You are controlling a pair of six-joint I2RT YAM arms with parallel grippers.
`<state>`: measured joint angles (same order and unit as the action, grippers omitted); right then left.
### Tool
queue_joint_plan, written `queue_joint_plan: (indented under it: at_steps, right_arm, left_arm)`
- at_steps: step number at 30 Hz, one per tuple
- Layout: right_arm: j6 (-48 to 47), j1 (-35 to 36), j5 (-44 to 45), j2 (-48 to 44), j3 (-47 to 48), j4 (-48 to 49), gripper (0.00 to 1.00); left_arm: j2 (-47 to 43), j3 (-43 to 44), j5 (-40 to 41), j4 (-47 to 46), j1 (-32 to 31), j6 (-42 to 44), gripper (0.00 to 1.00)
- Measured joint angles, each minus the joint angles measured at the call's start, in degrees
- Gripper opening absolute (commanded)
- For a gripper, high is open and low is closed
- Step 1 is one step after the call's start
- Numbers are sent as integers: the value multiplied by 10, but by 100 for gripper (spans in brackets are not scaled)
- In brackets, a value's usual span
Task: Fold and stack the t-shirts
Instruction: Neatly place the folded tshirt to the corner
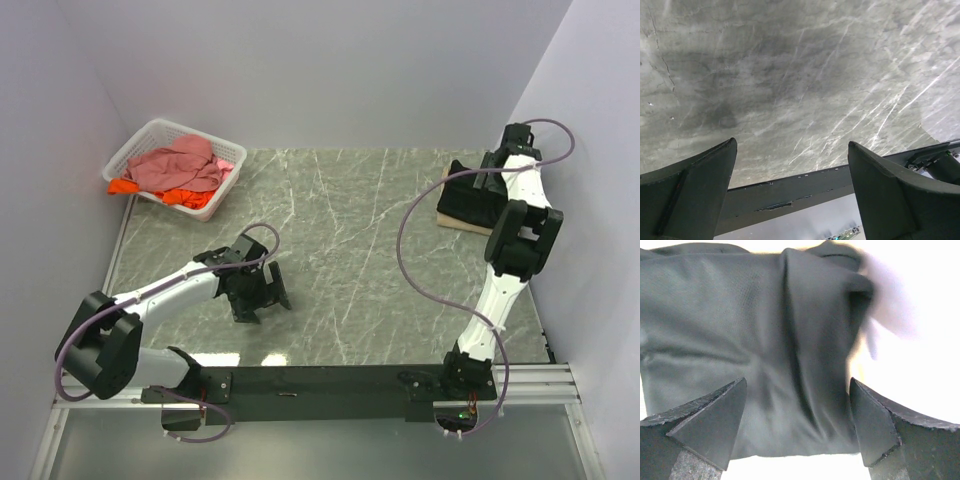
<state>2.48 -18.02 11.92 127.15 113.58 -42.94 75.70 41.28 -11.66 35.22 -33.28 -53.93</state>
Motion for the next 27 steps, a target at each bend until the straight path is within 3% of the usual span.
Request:
queue_joint_plan:
  at_steps: [15,27]
  right_arm:
    - [1,38,41,-310,-168,110,92]
    - [94,194,-9,-562,-413,78,94]
  left_arm:
    - [-35,8,21,3,0,1,99]
    - [-127,18,94,3,0,-10,99]
